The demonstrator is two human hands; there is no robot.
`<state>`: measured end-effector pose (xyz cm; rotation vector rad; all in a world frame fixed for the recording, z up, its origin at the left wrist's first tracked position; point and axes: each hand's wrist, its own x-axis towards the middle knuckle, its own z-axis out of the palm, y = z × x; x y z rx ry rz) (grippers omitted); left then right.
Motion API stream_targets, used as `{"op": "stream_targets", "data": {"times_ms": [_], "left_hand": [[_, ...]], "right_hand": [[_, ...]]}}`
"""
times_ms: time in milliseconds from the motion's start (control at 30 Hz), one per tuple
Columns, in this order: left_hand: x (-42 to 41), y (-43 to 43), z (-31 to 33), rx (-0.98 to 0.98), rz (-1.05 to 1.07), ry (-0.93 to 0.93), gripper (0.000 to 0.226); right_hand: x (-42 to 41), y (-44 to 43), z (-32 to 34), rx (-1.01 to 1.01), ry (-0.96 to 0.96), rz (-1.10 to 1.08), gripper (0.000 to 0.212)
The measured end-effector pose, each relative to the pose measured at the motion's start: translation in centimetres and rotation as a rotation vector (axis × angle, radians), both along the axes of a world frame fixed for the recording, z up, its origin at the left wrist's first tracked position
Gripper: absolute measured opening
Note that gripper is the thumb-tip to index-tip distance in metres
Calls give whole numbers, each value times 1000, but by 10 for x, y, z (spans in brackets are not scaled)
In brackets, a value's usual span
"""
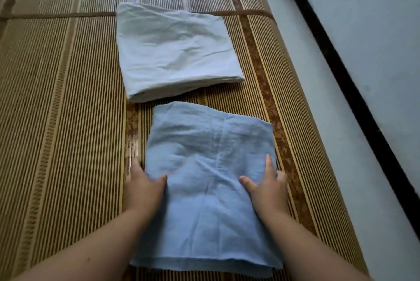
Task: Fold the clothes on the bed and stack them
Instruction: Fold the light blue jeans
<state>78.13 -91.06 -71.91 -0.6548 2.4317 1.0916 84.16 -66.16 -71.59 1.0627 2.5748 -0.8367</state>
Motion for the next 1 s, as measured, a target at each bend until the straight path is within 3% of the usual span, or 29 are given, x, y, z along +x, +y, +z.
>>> {"op": "stream_targets", "data": {"times_ms": [133, 233, 367, 533, 600, 733, 833, 1000], "left_hand": [[-18, -23, 8, 113, 10, -219, 38], [-31, -38, 10, 281, -29, -330, 19], [-29, -38, 8, 388, -37, -330, 24], [-37, -36, 14, 470, -15, -307, 32], [-38, -35, 25, 528, -68, -278, 34], [-37, -31, 62, 554, -172, -118, 36], [-53, -29, 96, 558, -115, 68, 39], [-124, -33, 151, 603, -68, 290, 41]], "right_hand": [[14, -14, 5, -134, 56, -184, 103], [8, -9, 7, -271, 28, -418, 81], [-1, -2, 12, -423, 10, -449, 41], [-11, -2, 21, -749, 125, -495, 40], [-13, 5, 28, -823, 137, -462, 40], [-35, 17, 62, -780, 201, -271, 47], [-74, 24, 102, -751, 273, -151, 53], [-175, 25, 167, -732, 466, 39, 45]]}}
